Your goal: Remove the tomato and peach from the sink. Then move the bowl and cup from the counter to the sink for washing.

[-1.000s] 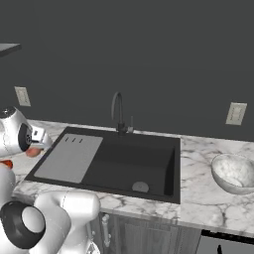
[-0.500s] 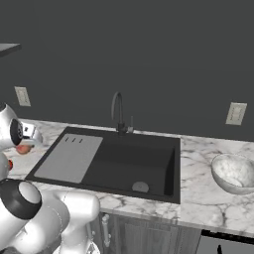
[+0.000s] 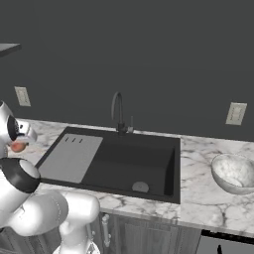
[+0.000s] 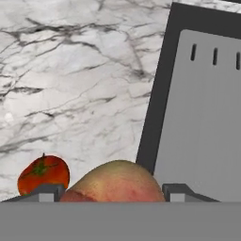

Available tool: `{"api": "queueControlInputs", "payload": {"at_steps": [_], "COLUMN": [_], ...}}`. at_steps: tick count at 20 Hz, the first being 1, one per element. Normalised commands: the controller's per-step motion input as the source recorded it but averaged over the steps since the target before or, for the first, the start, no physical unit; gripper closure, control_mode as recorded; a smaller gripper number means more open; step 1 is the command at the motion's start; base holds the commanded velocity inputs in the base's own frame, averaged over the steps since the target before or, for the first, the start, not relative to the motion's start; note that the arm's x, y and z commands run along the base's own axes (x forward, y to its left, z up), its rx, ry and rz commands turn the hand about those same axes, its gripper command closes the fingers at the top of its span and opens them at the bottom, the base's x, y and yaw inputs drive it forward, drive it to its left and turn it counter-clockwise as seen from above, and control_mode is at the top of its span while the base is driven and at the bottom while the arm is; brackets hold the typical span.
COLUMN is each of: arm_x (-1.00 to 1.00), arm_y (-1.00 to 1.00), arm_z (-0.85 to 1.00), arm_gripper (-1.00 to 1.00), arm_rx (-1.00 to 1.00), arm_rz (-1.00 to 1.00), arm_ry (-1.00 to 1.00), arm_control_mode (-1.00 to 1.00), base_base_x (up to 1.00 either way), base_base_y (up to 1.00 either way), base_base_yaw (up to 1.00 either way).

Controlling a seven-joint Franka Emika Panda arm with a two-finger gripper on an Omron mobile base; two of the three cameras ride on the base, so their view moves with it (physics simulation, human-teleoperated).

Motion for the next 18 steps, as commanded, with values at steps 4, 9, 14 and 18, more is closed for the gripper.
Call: {"api": "queueControlInputs", "payload": {"at_steps": [4,9,14,18], "arm_x": [0.16,0.17,0.16,0.18], "arm_y": [0.31,0.28,0.27,0.21], "arm_z": [-0.15,-0.16,-0.19,-0.16], "arm_gripper": [1.0,1.0,1.0,1.0], "arm_rx": [-0.01,-0.01,-0.04,-0.03], "arm_rz": [0.04,0.03,0.0,0.0], "arm_ry": [0.02,0.03,0.02,0.04], "arm_control_mode": [-1.0,-1.0,-1.0,-1.0], "base_base_x": [0.0,0.0,0.0,0.0], "base_base_y": [0.0,0.0,0.0,0.0], "base_base_yaw": [0.0,0.0,0.0,0.0]}}
